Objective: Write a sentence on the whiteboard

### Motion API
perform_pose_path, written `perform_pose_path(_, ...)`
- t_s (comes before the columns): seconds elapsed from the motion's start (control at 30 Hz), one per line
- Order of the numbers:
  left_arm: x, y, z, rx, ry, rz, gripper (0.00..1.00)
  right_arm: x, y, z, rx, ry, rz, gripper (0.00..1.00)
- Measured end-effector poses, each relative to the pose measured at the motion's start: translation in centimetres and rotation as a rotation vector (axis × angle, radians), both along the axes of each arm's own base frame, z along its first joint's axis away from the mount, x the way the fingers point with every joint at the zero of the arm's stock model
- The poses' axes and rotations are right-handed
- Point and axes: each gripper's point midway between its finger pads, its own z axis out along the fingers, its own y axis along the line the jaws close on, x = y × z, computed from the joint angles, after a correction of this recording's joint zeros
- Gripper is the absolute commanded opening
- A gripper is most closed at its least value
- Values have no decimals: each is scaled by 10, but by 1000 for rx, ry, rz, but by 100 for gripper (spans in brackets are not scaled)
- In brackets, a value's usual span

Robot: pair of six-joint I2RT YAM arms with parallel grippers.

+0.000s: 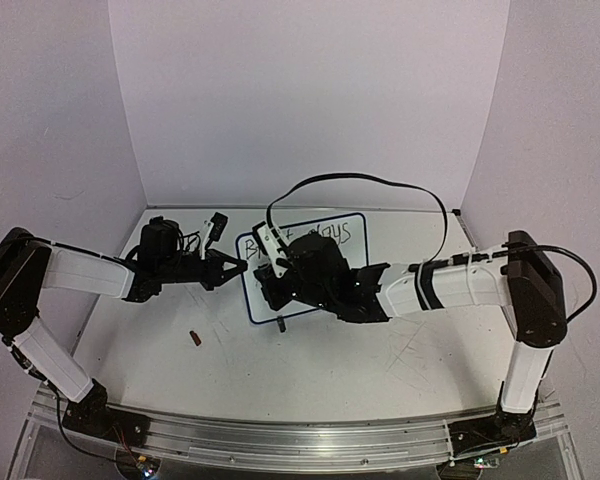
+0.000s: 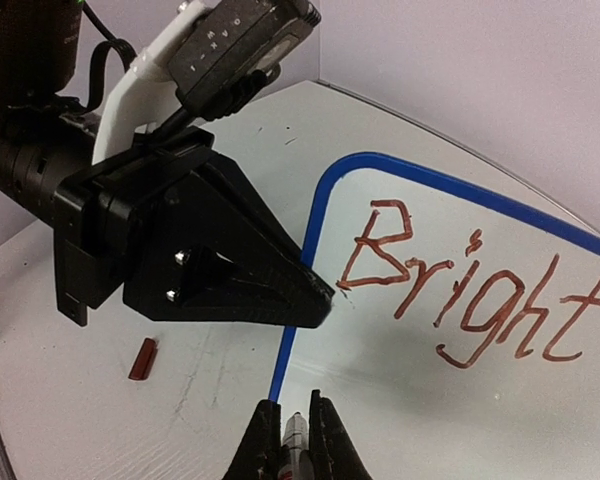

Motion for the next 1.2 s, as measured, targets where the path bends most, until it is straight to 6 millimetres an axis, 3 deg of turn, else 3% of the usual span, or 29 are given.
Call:
perform_pose_path(0.6, 0, 0, 0, 0, 0, 0, 0, 26, -21, -12, -60, -67, -208, 0)
perform_pose_path(1.2, 1, 1, -2, 7, 5, 10, 0, 31, -9, -12, -44, -86, -221, 0)
